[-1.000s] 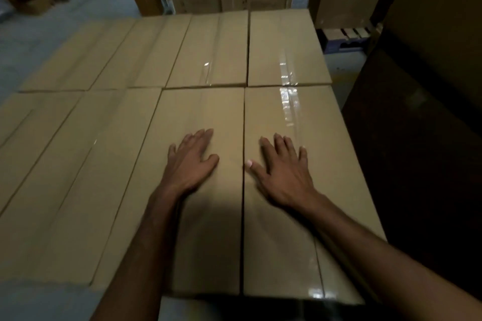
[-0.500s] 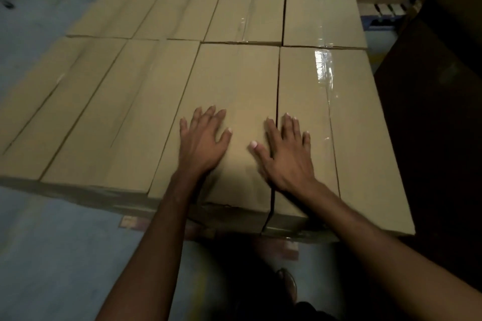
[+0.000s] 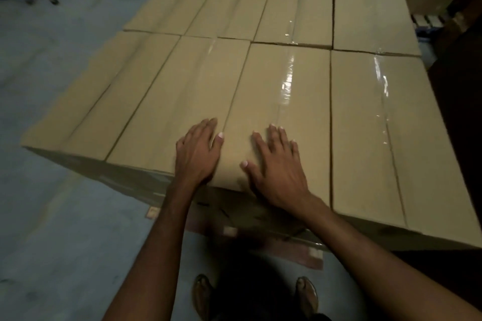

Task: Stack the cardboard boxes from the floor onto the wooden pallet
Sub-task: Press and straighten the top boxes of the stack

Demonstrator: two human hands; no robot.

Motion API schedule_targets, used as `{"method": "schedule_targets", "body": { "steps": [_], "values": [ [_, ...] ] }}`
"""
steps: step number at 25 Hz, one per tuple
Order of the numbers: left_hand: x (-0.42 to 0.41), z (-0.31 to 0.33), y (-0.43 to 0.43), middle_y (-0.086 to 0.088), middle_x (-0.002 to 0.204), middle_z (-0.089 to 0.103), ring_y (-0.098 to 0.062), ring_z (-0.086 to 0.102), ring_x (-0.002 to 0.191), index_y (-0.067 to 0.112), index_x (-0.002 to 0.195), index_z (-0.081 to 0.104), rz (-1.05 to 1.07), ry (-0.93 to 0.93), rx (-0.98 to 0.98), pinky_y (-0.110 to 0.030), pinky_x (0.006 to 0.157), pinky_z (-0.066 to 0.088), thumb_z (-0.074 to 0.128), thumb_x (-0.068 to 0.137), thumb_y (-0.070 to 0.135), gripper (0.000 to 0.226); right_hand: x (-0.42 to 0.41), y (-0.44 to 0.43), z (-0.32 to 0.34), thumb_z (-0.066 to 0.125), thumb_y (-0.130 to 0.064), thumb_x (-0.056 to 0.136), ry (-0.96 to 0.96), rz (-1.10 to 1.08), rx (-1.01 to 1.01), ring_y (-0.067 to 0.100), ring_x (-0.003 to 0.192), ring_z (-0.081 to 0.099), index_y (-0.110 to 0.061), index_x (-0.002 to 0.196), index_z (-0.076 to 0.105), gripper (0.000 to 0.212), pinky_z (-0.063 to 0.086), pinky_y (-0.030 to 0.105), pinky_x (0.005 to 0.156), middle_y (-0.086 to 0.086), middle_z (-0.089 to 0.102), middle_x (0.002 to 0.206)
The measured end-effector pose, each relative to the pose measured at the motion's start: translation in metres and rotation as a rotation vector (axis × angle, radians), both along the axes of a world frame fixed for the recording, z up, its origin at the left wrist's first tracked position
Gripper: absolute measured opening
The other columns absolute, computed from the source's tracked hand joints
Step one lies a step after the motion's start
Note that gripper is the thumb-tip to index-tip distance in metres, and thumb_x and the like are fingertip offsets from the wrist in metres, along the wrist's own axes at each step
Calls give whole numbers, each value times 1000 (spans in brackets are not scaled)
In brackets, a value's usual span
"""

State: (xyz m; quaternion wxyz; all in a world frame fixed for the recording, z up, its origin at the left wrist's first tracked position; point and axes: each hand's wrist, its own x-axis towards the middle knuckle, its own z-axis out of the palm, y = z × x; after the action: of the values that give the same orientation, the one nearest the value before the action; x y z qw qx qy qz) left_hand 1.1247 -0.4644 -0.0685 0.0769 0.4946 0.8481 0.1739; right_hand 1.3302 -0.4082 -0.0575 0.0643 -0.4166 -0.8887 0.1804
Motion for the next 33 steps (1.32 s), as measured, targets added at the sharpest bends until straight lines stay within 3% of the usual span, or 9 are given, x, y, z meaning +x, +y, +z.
{"method": "schedule_targets", "body": {
  "steps": [6, 10, 14, 18, 21, 23, 25, 28, 33],
  "values": [
    [-132, 2, -49, -2, 168, 28, -32, 17, 155, 30, 158, 35, 49, 128, -122, -56, 121, 13, 35, 106, 49, 55, -136, -38, 0, 28, -61, 106, 50, 8, -6, 24, 159, -7, -30, 165, 11, 68, 2, 48, 128, 7, -2, 173],
    [-173, 5, -70, 2, 172, 14, -33, 11, 157, 35, 162, 21, -102, 151, -242, -55, 122, 15, 23, 107, 55, 59, -182, -52, -14, 9, -64, 104, -134, -66, 42, 25, 159, -9, -33, 165, 6, 69, -3, 50, 127, 7, -5, 173],
    [-222, 11, -74, 1, 162, 40, -29, 38, 144, 28, 153, 46, -171, -43, -2, -47, 115, 32, 34, 110, 41, 46, -199, -56, -11, 11, -61, 101, -150, -157, 28, 27, 159, 0, -32, 162, 19, 68, 5, 56, 127, 8, 7, 173],
    [-288, 4, -61, -3, 164, 35, -27, 30, 150, 24, 154, 44, -127, -49, 45, -47, 120, 24, 39, 109, 24, 45, -259, -51, -4, 24, -56, 102, -89, -169, 99, 31, 155, 17, -27, 151, 39, 59, 18, 60, 122, 11, 28, 165],
    [-335, 0, -54, 0, 170, 22, -28, 16, 155, 31, 157, 37, -89, 20, -62, -51, 122, 13, 37, 110, 35, 48, -321, -55, -6, 23, -57, 104, -58, -109, 57, 30, 157, 11, -27, 157, 33, 62, 13, 58, 125, 12, 20, 169],
    [-354, 1, -52, 5, 169, 24, -28, 18, 153, 37, 157, 36, -96, 34, -136, -51, 120, 15, 36, 107, 49, 51, -348, -65, -12, 18, -60, 104, -108, -122, 28, 30, 159, -1, -27, 163, 19, 67, 2, 58, 126, 13, 6, 172],
    [-375, 2, -52, 8, 160, 38, -27, 31, 141, 40, 152, 44, -188, 83, -111, -46, 112, 26, 41, 104, 55, 50, -364, -73, -15, 14, -61, 104, -133, -205, 29, 29, 159, -7, -28, 165, 11, 69, -3, 58, 126, 13, -2, 172],
    [-428, 6, -30, 12, 140, 57, -21, 44, 126, 38, 140, 60, -364, -15, 44, -37, 101, 34, 52, 103, 45, 38, -396, -76, -13, 11, -65, 100, -107, -393, 21, 29, 159, -1, -30, 164, 16, 73, 0, 56, 126, 12, 4, 172],
    [-477, -16, -4, 14, 142, 61, -19, 45, 133, 33, 134, 67, -672, -155, 73, -38, 114, 36, 63, 96, 31, 38, -449, -92, -22, 5, -72, 99, -194, -635, 45, 28, 159, -7, -29, 165, 4, 79, -2, 55, 126, 11, -4, 172]
  ]
}}
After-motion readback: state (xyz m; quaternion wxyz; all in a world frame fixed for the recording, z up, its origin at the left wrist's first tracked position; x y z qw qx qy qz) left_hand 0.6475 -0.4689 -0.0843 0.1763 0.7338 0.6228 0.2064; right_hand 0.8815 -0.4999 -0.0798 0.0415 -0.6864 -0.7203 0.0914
